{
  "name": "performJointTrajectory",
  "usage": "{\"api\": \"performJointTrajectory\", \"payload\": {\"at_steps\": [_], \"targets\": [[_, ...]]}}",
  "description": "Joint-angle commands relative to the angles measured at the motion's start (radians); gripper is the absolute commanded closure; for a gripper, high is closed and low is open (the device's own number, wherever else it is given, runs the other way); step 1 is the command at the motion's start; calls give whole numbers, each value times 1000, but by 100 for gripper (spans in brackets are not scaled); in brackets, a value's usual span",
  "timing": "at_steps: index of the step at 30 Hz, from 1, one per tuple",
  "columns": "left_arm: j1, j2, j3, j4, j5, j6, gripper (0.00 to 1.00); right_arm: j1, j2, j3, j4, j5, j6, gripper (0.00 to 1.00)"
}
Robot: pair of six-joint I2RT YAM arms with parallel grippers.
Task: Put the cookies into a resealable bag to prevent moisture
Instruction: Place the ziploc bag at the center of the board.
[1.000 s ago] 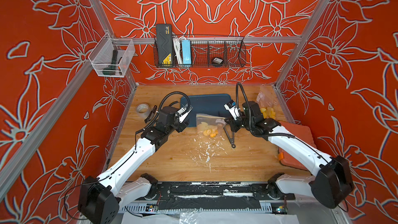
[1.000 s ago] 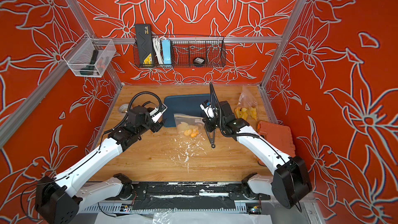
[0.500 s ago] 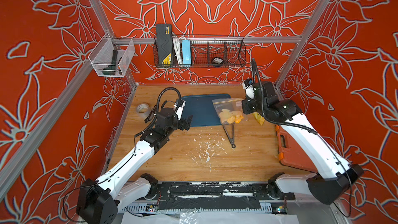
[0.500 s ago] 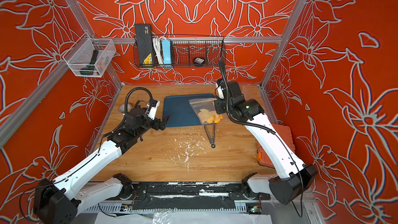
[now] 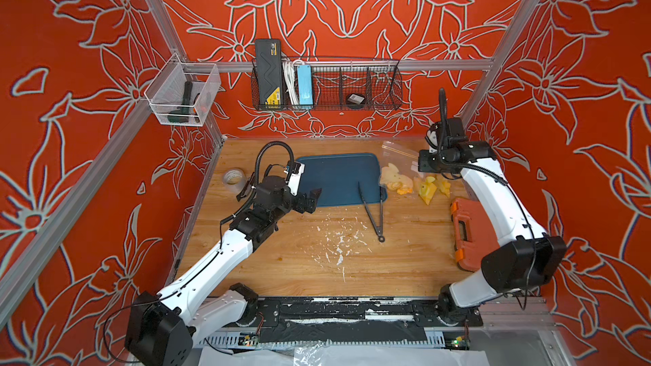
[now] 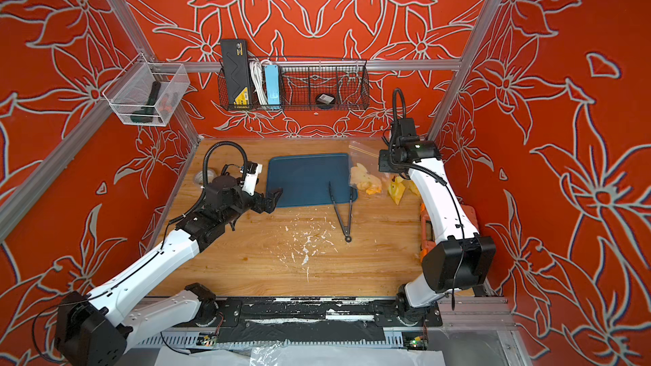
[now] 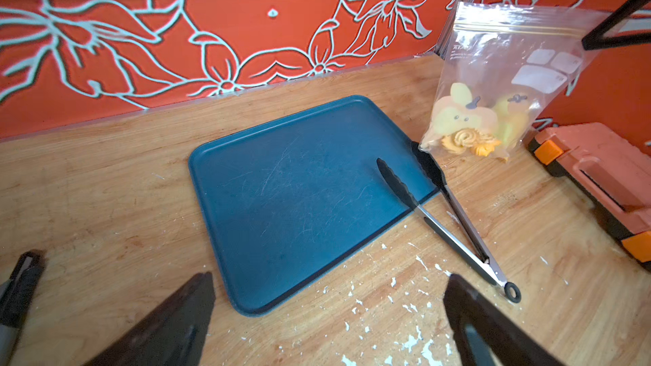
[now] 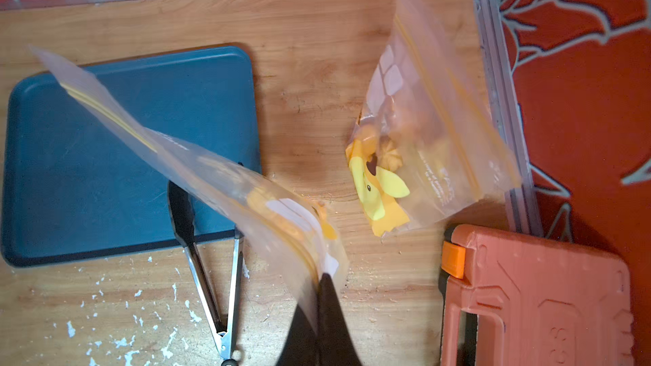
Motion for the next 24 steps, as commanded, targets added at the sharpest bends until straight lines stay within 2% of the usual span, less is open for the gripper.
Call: {"api": "performJointTrajectory", "payload": {"at_steps": [1,7,12,17,18,24], "targets": [[1,-54,-32,75,-4,-57,0,-64,-11,-65,37,-113,80,100],[0,-80,-41,73,-37,-77,0,-140,-57,-179,90,-112,100,100],[0,-90,-55,85,-47,-96,0,-159,-121,-222,153,-145,86,100],[0,-86,-58,88,-47,-105,0,-156,-154,-202,276,-413,86,100],[0,-84,-59,88,-47,-107,0,-156,-149,-190,283,-437,97,100],[0,-82,-63,91,-44,-116,0,-151,-100,-98,244,-399,111,100]]}}
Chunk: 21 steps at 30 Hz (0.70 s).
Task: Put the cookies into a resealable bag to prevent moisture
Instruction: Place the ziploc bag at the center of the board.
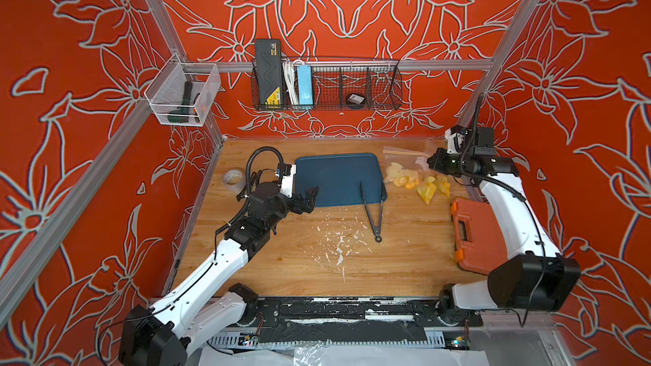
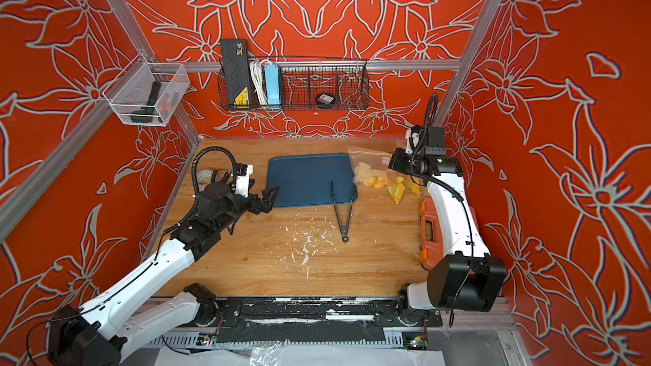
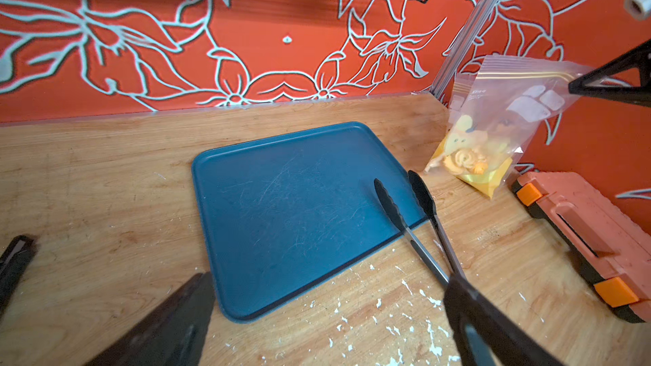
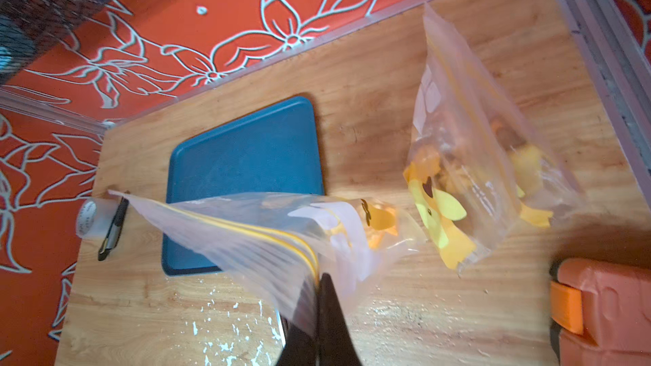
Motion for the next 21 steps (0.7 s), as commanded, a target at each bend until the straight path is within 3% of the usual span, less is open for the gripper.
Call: {"api": "performJointTrajectory", "payload": {"at_steps": [1,10,21], "targets": [[1,-6,-9,31,-7,-15,0,5,34,63,2,-4,18,100],[0,6,-14,28,-12,-15,0,2,106,93,-50,134,47,100],[0,21,-44,54,-25,-66,0,-29,85,-31,-28,148,105,98]]}}
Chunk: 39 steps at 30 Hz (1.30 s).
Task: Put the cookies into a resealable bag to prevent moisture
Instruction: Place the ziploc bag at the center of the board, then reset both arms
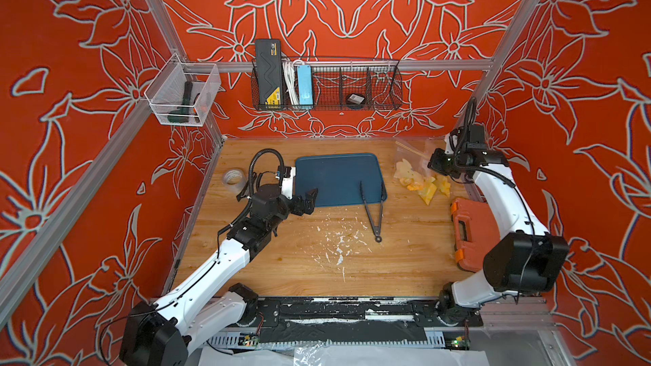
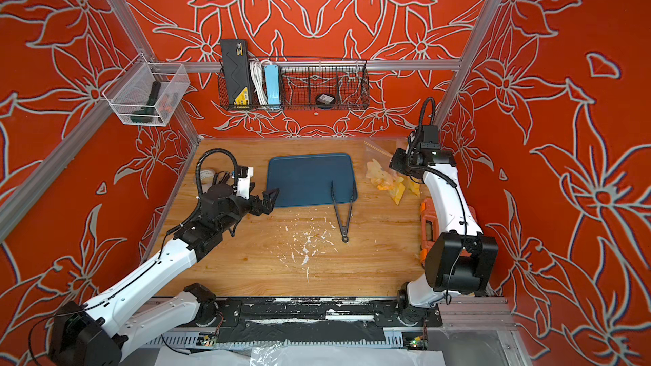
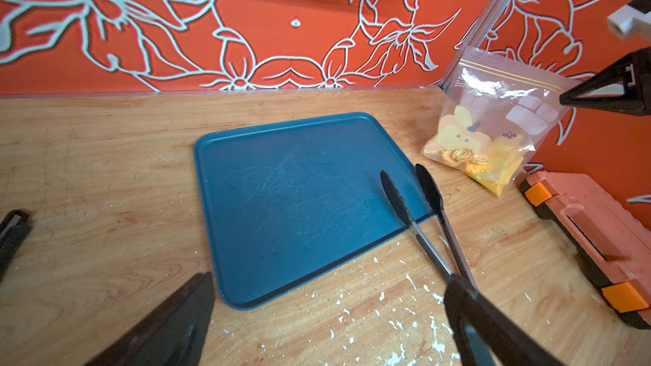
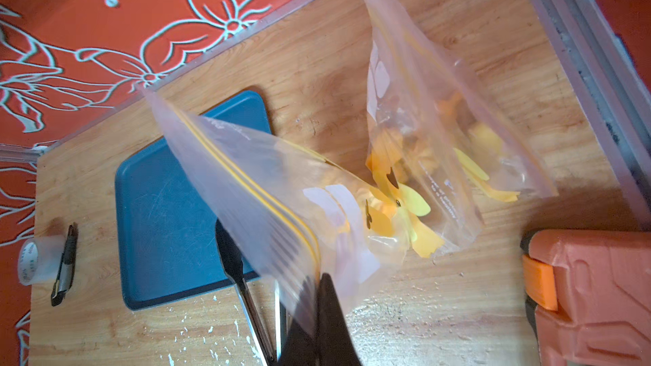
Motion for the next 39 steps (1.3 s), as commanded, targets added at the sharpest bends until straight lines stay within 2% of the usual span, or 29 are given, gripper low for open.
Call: {"api": "performJointTrajectory", "payload": {"at_steps": [1,9,12,15,18,21,23,26,28,31,35,37,39], "targets": [[0,5,-6,33,-10,-26,0,-26,-25,-37,11,30,41,97],[0,5,-14,27,-68,-26,0,-68,-21,-83,14,59,25,89],[4,-11,-16,13,-144,-41,0,-68,-61,-108,46,48,-6,74],[22,-49,-36,33,-157,-30,0,-63,-119,-121,79,50,-50,48],[46,-92,-73,84,-164,-23,0,-27,-200,-146,78,128,-91,33],[75,-145,-157,210,-134,26,0,45,-326,-262,152,243,-132,19],[86,-186,-235,328,-169,32,0,85,-409,-366,233,303,-164,17],[93,-218,-343,462,-269,116,0,92,-529,-553,397,354,-172,14],[99,-212,-369,471,-357,170,0,93,-588,-677,521,379,-201,14],[129,-190,-400,475,-426,210,0,91,-625,-792,619,420,-217,15],[189,-144,-479,581,-426,212,0,92,-563,-881,728,452,-223,15],[206,-90,-499,652,-420,216,0,93,-495,-893,770,483,-216,6],[218,-8,-503,721,-407,231,0,92,-419,-893,821,500,-237,3]]}}
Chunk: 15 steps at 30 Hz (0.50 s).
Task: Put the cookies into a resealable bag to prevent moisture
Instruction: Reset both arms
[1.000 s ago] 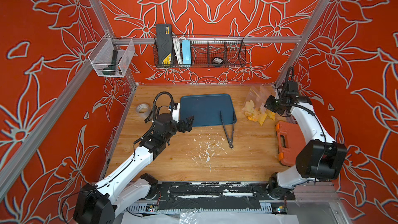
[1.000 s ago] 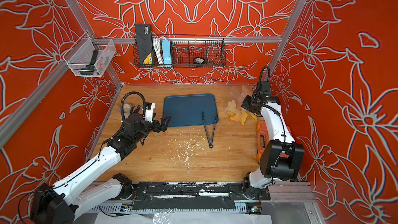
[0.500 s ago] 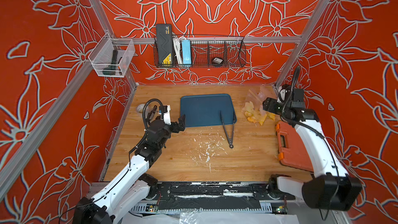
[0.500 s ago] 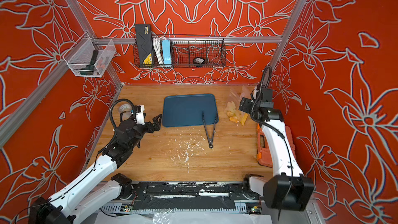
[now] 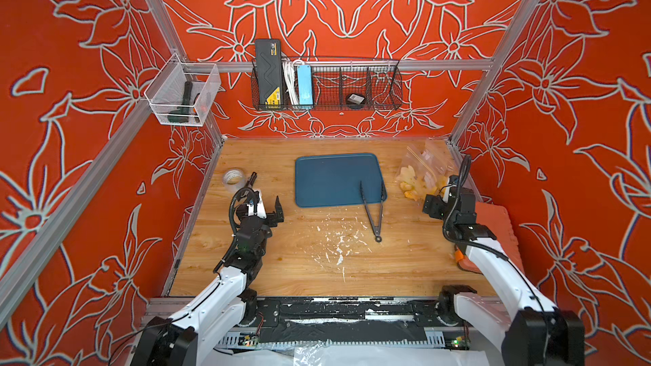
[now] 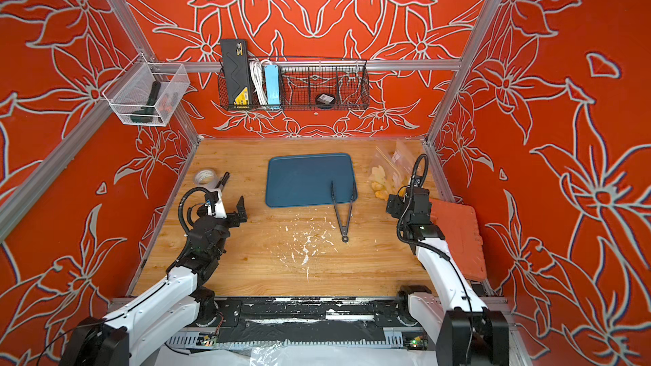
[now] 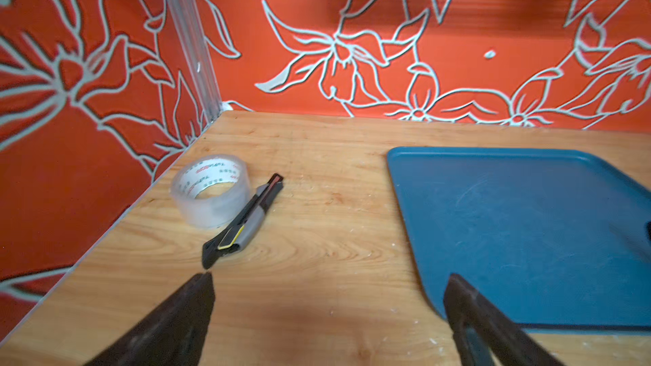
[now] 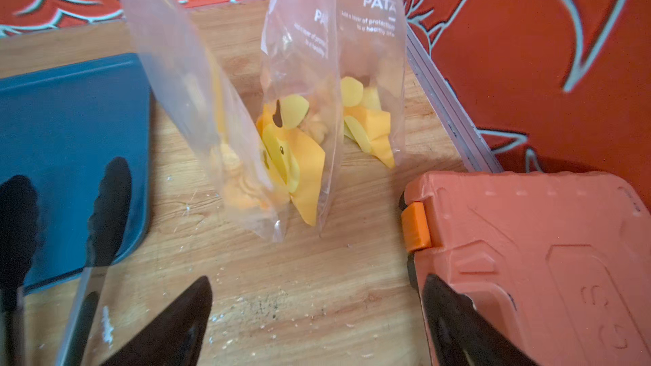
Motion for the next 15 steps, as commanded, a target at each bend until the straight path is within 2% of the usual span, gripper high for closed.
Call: {"api": "performJointTrajectory", "payload": {"at_steps": [1,9,11,12,13,15], "targets": [[23,120,-8,191,2,42,0,0,84,-12,171,71,-35,3],[87,474,-19,530,184,60,0,-1,239,-26,391,32,-148,1],[118,466,1,469,217,32,0,0,266,-48,474,15,-180,1],[125,475,-8,495,221,26,0,-1,278,-64,508,6,-184,1],[131,484,-25,525,232,22,0,-2,286,-66,511,-3,-188,1],[136,529,-89,699,264,36,0,-2,311,-99,585,-24,-198,1]]}}
